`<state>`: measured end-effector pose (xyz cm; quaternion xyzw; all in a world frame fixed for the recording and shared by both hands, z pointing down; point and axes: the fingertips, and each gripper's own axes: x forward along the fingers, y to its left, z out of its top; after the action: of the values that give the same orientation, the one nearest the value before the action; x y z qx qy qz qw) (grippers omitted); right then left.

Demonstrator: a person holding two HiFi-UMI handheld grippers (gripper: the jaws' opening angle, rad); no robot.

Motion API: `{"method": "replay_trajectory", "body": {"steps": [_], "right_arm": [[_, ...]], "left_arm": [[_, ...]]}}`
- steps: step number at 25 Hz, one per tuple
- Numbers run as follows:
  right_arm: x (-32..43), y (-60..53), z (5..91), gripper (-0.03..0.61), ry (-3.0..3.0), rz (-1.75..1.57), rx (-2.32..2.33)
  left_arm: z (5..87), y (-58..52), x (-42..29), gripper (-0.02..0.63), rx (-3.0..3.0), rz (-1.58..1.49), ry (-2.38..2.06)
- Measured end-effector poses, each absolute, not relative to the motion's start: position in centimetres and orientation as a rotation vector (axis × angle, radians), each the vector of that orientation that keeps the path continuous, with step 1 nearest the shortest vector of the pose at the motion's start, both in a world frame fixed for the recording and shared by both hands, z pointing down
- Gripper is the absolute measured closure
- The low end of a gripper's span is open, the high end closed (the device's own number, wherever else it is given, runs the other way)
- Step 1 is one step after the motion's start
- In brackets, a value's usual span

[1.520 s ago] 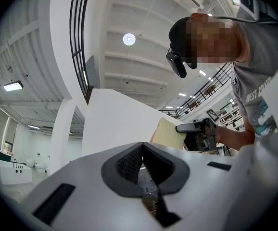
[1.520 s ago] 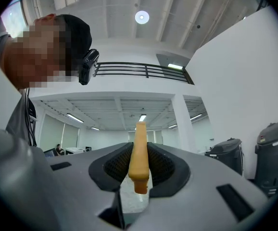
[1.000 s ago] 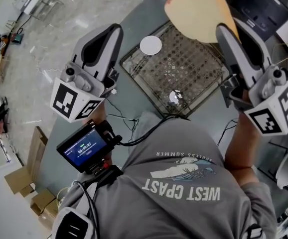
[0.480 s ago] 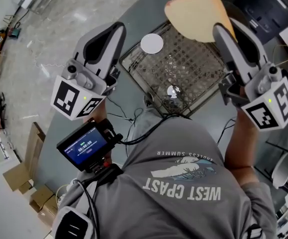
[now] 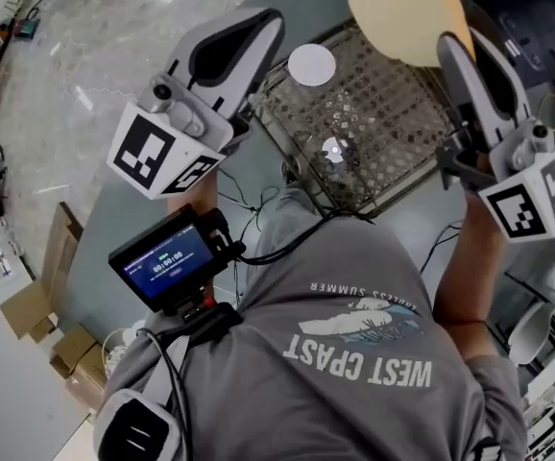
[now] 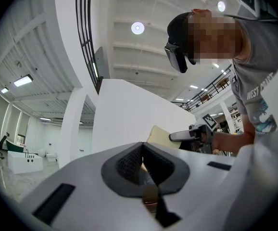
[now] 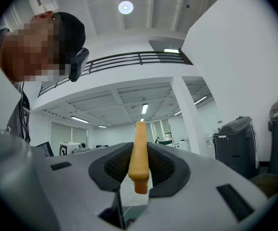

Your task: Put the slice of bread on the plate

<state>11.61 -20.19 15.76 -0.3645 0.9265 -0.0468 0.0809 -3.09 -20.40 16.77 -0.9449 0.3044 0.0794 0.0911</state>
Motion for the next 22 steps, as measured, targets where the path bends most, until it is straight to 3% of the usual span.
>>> {"method": "replay_trajectory", "body": {"steps": [22], "right_arm": [[9.6,-27.4,28.7,0.488,2.867,-0.346,-1.169]], "left_arm": [[21.0,-20.9,-5.2,0.606,-2.901,0.197,1.017]]}}
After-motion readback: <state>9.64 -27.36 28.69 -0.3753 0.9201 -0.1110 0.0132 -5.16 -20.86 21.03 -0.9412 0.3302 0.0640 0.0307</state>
